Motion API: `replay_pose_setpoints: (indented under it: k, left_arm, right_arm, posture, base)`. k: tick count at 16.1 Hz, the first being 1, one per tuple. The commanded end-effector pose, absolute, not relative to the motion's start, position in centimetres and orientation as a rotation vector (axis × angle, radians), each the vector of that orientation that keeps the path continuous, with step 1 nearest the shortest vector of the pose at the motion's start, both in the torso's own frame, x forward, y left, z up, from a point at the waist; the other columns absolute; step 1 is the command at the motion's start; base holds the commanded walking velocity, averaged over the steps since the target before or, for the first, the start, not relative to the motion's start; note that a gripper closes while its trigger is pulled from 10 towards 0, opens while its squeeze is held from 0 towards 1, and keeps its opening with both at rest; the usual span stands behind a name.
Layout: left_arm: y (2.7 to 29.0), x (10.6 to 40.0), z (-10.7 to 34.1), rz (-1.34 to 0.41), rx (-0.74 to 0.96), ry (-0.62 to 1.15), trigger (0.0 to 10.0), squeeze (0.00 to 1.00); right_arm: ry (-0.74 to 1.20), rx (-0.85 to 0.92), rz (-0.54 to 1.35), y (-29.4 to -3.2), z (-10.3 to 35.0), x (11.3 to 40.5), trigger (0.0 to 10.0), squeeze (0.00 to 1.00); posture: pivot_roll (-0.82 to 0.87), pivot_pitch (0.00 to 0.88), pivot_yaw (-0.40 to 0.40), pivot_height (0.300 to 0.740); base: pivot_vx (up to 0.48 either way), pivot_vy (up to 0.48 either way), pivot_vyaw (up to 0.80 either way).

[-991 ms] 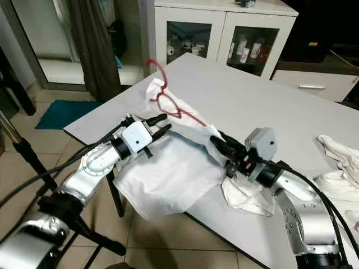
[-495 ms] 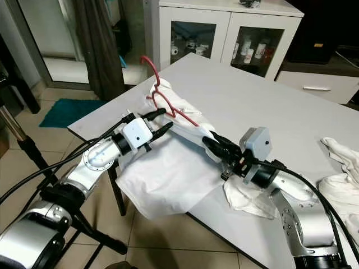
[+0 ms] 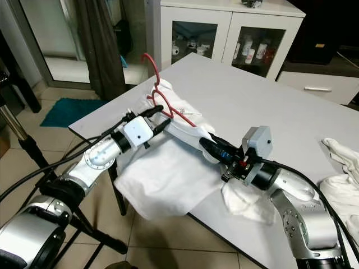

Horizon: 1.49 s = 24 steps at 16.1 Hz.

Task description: Hang hanger

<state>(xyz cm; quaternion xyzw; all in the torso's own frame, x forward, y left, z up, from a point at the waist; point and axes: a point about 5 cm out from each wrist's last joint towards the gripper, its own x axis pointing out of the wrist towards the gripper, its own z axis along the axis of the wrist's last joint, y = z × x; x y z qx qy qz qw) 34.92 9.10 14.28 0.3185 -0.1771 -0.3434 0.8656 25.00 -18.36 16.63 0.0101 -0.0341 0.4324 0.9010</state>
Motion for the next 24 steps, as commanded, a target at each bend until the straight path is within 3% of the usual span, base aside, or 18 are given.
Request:
replay_pose_setpoints:
  k: [1,3,4,5,10,12,13,14,16,18,19,24]
  left_arm:
    - [8.9,35.3,14.5,-0.711,0.687,-0.367,10.0,0.00]
    - [8.7,35.3,14.5,-0.718,0.687,-0.367,10.0,0.00]
    - [8.6,35.3,14.5,-0.729,0.694,-0.367,8.3,0.00]
    - [8.6,35.2,14.4,-0.731,0.695,-0.369,0.0,0.00]
    - [8.4,35.2,14.3,-0.731,0.690,-0.372,0.0,0.00]
    - [8.2,35.1,14.4,-0.732,0.684,-0.377,0.6,0.00]
    - [8.2,35.1,14.4,-0.731,0.683,-0.379,0.3,0.00]
    - [8.2,35.1,14.4,-0.728,0.682,-0.383,1.1,0.00]
    - [8.2,35.3,14.7,-0.705,0.681,-0.394,6.2,0.00]
    - [8.3,35.4,14.8,-0.701,0.680,-0.394,6.7,0.00]
    - [8.3,35.3,14.7,-0.703,0.682,-0.393,7.9,0.00]
    - [8.0,35.1,14.4,-0.714,0.684,-0.392,7.9,0.00]
  right_arm:
    - [-0.112,0.046,0.962,-18.2,17.9,24.4,10.0,0.00]
    - [-0.099,0.059,0.975,-18.2,17.9,24.2,10.0,0.00]
    - [-0.103,0.066,0.965,-18.2,17.9,24.2,10.0,0.00]
    - [-0.114,0.073,0.960,-18.1,18.1,24.3,10.0,0.00]
    - [-0.185,0.147,0.866,-18.3,19.2,25.4,10.0,0.00]
    - [-0.205,0.177,0.859,-18.1,19.7,25.7,10.0,0.00]
    - [-0.206,0.175,0.856,-18.0,19.7,25.7,10.0,0.00]
    - [-0.207,0.173,0.851,-17.9,19.7,25.9,10.0,0.00]
    - [-0.186,0.131,0.842,-17.7,19.3,26.1,10.0,0.00]
    - [-0.075,-0.061,0.867,-18.3,17.4,25.7,10.0,0.00]
    - [0.032,-0.245,0.870,-18.7,15.3,25.5,10.0,0.00]
    - [0.081,-0.311,0.892,-18.1,14.5,25.0,10.0,0.00]
  posture:
    - [0.02,0.000,-0.020,0.723]
    - [0.02,0.000,-0.018,0.723]
    - [0.02,0.000,-0.017,0.723]
    - [0.02,0.000,-0.014,0.723]
    - [0.02,0.000,-0.018,0.723]
    - [0.02,0.000,-0.019,0.723]
    - [0.02,0.000,-0.019,0.723]
    - [0.02,0.000,-0.019,0.723]
    - [0.02,0.000,-0.019,0.723]
    - [0.03,0.000,-0.019,0.723]
    - [0.02,0.000,-0.019,0.723]
    - [0.02,0.000,-0.017,0.723]
  base:
    - [0.000,0.000,0.00]
    - [0.000,0.000,0.00]
    - [0.000,0.000,0.00]
    - [0.000,0.000,0.00]
    - [0.000,0.000,0.00]
    - [0.000,0.000,0.00]
    - [0.000,0.000,0.00]
    - [0.000,0.000,0.00]
    - [0.000,0.000,0.00]
    - [0.000,0.000,0.00]
    - [0.000,0.000,0.00]
    - [0.000,0.000,0.00]
